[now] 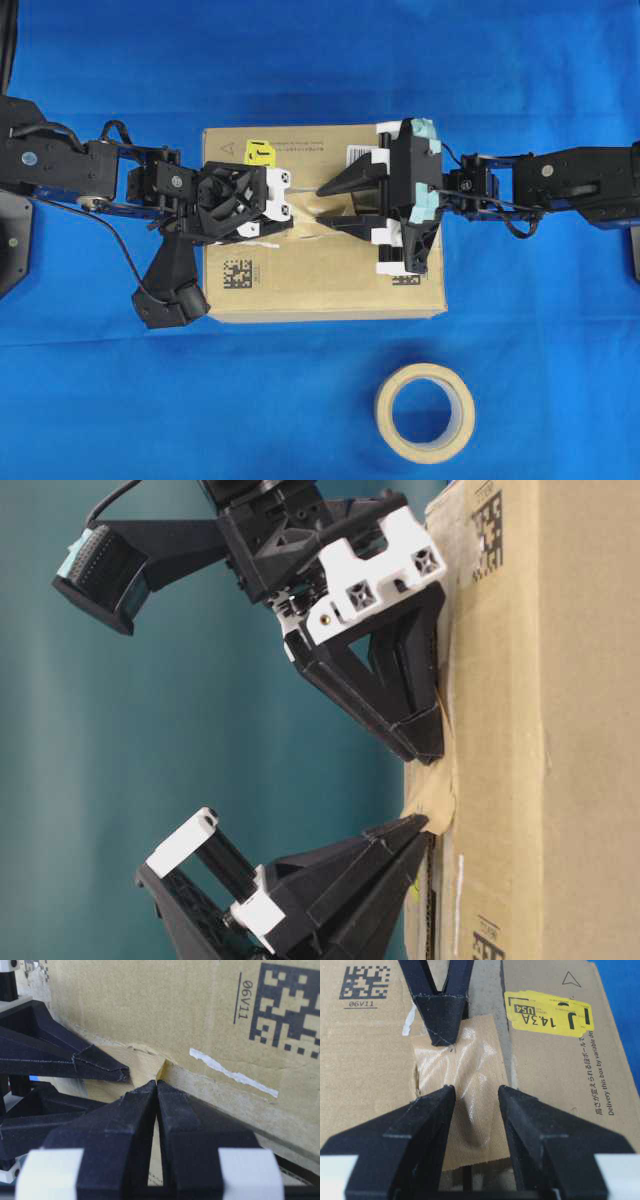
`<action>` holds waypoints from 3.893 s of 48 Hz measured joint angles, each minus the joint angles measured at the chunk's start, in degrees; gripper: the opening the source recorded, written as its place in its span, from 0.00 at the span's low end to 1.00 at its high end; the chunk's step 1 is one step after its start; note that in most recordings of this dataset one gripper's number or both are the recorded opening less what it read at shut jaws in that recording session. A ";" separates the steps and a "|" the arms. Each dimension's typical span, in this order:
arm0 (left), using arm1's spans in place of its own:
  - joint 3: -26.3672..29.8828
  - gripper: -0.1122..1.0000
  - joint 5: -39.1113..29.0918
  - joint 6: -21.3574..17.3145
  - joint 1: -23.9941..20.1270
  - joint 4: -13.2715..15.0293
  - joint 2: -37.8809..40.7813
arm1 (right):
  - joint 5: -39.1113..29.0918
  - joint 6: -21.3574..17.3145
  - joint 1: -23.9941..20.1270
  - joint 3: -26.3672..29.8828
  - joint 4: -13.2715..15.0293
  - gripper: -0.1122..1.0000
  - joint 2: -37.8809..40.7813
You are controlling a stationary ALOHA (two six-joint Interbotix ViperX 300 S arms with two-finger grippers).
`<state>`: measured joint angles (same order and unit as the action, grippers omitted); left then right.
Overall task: Apply tape along the seams of the closed cardboard box to seal it securely.
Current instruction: 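Bring the right gripper in and press the tape down on the box top, then hold the tape with the right gripper while the left gripper releases it, then press both grippers down on the tape along the seam toward each other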
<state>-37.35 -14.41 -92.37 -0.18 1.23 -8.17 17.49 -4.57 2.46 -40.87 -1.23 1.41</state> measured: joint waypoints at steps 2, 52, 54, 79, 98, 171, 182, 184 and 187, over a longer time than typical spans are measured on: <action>0.00 0.10 -0.09 0.00 -0.09 0.00 -0.09 | -0.26 -0.09 0.00 -0.09 -0.09 0.55 -0.09; 1.58 0.67 -2.81 0.70 -0.35 0.00 0.79 | -1.93 0.00 -0.09 -0.44 0.00 0.55 -0.09; 1.76 0.67 -2.99 0.70 -0.35 0.00 0.79 | -1.93 0.00 0.00 -0.44 -0.09 0.55 -0.09; 2.46 0.67 -4.39 0.62 -0.44 0.00 0.79 | -2.11 0.00 -0.09 -1.14 -1.14 0.55 -0.09; 2.55 0.67 -5.27 0.62 -0.79 0.00 0.79 | -2.46 0.00 -0.18 -1.41 -1.41 0.55 -0.09; -5.63 0.17 20.21 52.47 -1.49 1.14 -8.53 | 2.81 1.23 2.02 -5.19 0.09 0.10 -12.04; -6.24 0.10 21.97 65.39 -1.23 1.14 -6.15 | 3.16 1.32 2.02 -3.16 0.00 0.10 -8.09; -6.50 0.10 22.59 66.18 -1.23 1.05 -5.62 | 3.16 1.32 2.02 -2.64 0.09 0.10 -7.12; -7.03 0.10 23.29 66.80 -1.05 1.14 -5.01 | 3.16 1.32 2.02 -1.76 0.09 0.10 -5.71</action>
<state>-44.38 8.88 -25.58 -1.23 2.37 -13.18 20.65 -3.25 4.48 -42.63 -1.14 -4.31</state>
